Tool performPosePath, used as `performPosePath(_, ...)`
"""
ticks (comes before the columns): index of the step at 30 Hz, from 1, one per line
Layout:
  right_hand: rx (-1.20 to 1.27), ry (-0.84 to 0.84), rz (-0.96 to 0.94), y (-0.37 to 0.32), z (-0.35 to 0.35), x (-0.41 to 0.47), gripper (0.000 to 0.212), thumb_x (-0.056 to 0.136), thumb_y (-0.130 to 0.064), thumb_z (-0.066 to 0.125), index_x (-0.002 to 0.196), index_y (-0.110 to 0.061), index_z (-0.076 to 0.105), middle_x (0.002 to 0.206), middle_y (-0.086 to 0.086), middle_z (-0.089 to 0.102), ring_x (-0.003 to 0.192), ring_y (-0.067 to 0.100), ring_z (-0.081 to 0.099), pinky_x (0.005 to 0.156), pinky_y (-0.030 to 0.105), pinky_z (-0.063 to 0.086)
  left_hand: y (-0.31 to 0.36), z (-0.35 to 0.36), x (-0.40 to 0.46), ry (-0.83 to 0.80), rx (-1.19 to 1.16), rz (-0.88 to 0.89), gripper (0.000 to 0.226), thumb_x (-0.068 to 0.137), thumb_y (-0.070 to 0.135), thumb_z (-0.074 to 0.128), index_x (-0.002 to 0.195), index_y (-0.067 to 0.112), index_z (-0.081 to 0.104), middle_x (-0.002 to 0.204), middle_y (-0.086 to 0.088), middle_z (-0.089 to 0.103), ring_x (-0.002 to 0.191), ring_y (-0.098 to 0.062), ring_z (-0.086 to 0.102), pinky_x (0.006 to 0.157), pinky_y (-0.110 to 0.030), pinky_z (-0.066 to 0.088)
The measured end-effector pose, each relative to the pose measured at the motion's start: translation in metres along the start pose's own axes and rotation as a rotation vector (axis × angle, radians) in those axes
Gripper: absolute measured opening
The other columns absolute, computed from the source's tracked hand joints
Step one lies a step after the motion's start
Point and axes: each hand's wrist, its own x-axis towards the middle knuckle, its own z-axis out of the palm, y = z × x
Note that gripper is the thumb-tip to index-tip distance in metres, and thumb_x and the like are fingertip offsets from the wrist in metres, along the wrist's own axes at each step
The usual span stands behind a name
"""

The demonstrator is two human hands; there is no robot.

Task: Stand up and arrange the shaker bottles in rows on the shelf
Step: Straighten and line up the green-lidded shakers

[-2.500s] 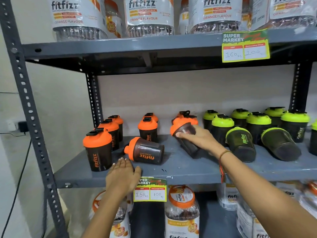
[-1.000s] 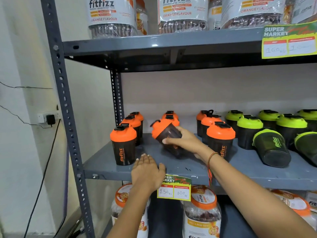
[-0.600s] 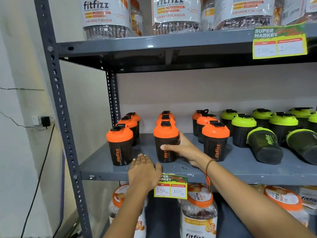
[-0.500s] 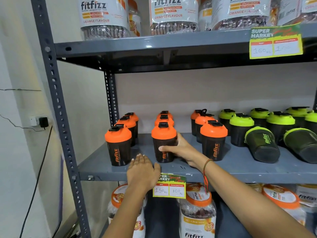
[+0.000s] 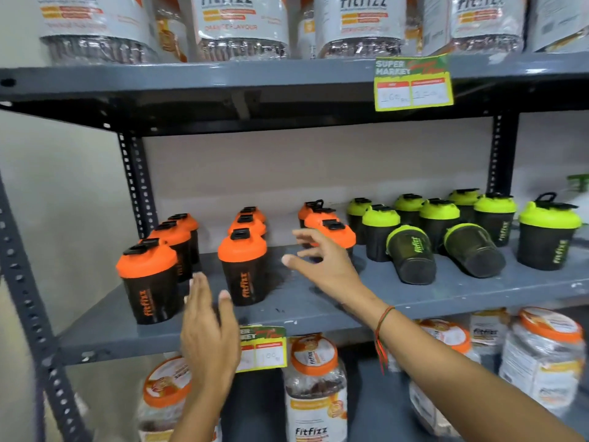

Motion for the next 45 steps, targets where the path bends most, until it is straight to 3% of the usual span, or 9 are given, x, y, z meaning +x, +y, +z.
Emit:
performPosePath(4,0.009,0.338,-0.128,-0.008,-0.062,0.004,0.021,0.080,-0.018,0.078,0.100,-0.023,0.071,0.094,-0.003,0.072,0.067,-0.006,0.062,0.067,0.012,0.047,0.057,0.038,-0.036,-0.060,-0.180,0.385,0.058,0.096,0.033,0.036,0.148,0.011,0.030,0.156,-0.001,0.029,0.147,-0.001,0.015,0.121,-0.029,0.015)
performPosePath(9,-0.092,0.513,-0.042,0.026,-0.147,0.021,0.025,0.081,-0.024,0.076,0.104,-0.026,0.065,0.097,-0.006,0.068,0.079,-0.001,0.062,0.078,0.025,0.051,0.119,0.111,-0.061,-0.451,-0.106,0.602,0.056,0.096,0.032,0.034,0.148,0.011,0.034,0.156,0.002,0.027,0.147,-0.010,0.024,0.122,-0.024,0.009)
performPosePath(16,-0.302,0.185,0.446,0.100,-0.201,0.043,0.090,0.079,-0.046,0.076,0.152,-0.017,0.031,0.156,0.014,0.040,0.141,0.032,0.041,0.113,0.042,0.036,0.154,0.169,-0.039,-0.919,0.353,0.427,0.049,0.097,0.038,0.030,0.133,0.009,0.045,0.148,-0.011,0.042,0.135,-0.027,0.039,0.111,-0.036,0.029)
performPosePath(19,-0.254,0.041,0.554,0.112,-0.199,0.047,0.109,0.075,-0.055,0.076,0.158,-0.020,0.014,0.160,0.012,0.033,0.144,0.032,0.036,0.112,0.040,0.036,0.158,0.175,-0.032,-1.042,0.412,0.394,0.061,0.098,0.042,0.026,0.149,0.008,0.026,0.161,-0.010,0.020,0.148,-0.021,0.020,0.120,-0.034,0.011)
performPosePath(26,-0.190,0.103,0.544,0.124,-0.198,0.042,0.112,0.044,-0.064,0.077,0.145,-0.034,0.039,0.131,0.002,0.060,0.121,0.023,0.057,0.104,0.041,0.047,0.154,0.181,-0.032,-1.050,0.441,0.392,0.068,0.097,0.046,0.021,0.153,0.010,0.012,0.164,-0.007,0.008,0.151,-0.015,0.006,0.121,-0.033,0.001)
performPosePath(31,-0.213,0.203,0.221,0.107,-0.199,0.033,0.087,0.070,-0.034,0.084,0.145,-0.032,0.039,0.131,-0.009,0.033,0.120,0.008,0.037,0.100,0.026,0.032,0.154,0.180,-0.034,-1.039,0.447,0.387,0.066,0.097,0.045,0.019,0.153,0.011,0.012,0.164,-0.007,0.009,0.151,-0.015,0.006,0.121,-0.031,0.000)
performPosePath(36,-0.309,0.185,-0.013,0.107,-0.186,0.022,0.088,0.065,-0.028,0.088,0.139,-0.028,0.041,0.137,-0.005,0.036,0.122,0.007,0.041,0.099,0.022,0.033,0.155,0.181,-0.035,-1.027,0.446,0.373,0.065,0.097,0.044,0.020,0.153,0.011,0.013,0.164,-0.007,0.010,0.151,-0.014,0.007,0.121,-0.031,0.001)
performPosePath(41,-0.287,0.170,-0.058,0.115,-0.181,0.015,0.087,0.065,-0.026,0.089,0.138,-0.023,0.040,0.130,-0.007,0.033,0.114,0.001,0.038,0.090,-0.005,0.028,0.154,0.183,-0.036,-1.018,0.449,0.369,0.066,0.096,0.044,0.022,0.153,0.011,0.016,0.163,-0.006,0.012,0.151,-0.013,0.008,0.123,-0.031,0.003)
performPosePath(45,-0.295,0.097,-0.070,0.114,-0.189,0.010,0.093,0.065,-0.033,0.090,0.141,-0.021,0.037,0.134,-0.005,0.033,0.121,0.005,0.041,0.107,0.028,0.040,0.154,0.185,-0.036,-1.020,0.451,0.334,0.067,0.096,0.045,0.023,0.153,0.012,0.015,0.164,-0.005,0.010,0.151,-0.012,0.007,0.123,-0.030,0.003)
